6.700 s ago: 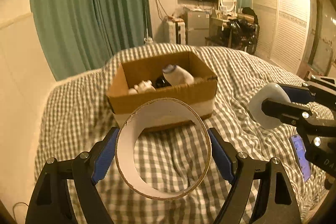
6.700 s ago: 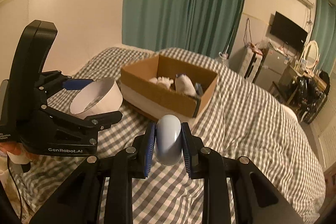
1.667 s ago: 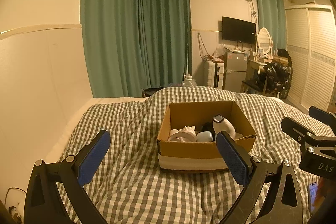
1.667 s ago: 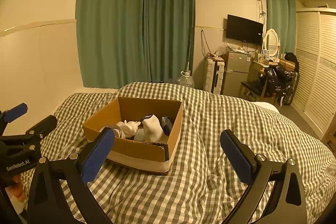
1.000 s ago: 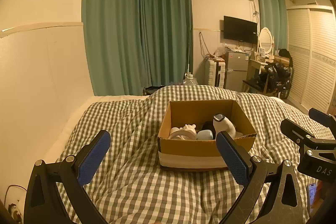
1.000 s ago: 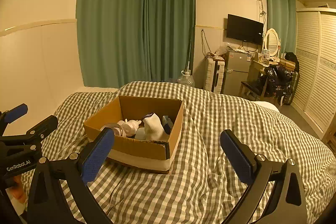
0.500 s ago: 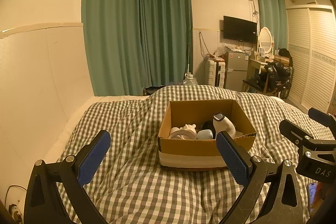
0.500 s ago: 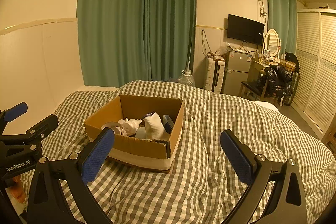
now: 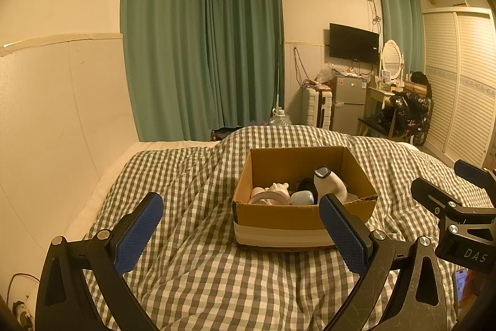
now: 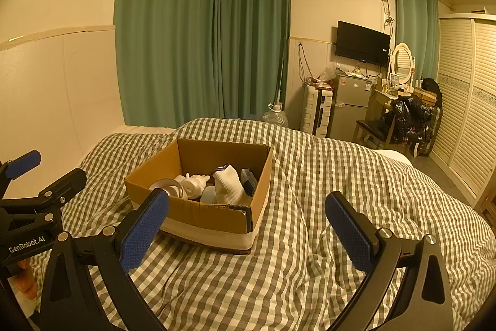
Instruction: Organize objects
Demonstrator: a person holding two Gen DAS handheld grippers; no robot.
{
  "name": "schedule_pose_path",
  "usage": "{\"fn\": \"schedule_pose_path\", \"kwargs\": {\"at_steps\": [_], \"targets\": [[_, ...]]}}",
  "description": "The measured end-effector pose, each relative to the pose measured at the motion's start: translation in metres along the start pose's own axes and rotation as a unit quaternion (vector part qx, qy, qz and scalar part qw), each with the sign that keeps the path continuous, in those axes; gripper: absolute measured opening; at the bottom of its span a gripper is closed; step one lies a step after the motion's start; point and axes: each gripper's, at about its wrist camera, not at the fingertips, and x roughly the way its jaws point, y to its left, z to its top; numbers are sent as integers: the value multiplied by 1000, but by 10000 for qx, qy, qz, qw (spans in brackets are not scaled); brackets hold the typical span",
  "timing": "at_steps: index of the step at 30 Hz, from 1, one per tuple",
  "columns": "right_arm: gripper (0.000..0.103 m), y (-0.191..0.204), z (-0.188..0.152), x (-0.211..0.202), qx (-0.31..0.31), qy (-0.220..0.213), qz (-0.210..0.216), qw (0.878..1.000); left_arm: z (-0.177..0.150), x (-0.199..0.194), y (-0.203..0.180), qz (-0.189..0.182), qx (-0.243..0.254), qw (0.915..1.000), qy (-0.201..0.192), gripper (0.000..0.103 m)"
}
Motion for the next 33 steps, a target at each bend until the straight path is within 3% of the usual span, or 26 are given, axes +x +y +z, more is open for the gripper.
{"fn": "schedule_pose_path", "kwargs": {"at_steps": [33], "targets": [[101, 1, -2, -1, -29, 39, -1, 10000, 1, -1, 2, 41, 24, 10000, 54, 103]]}}
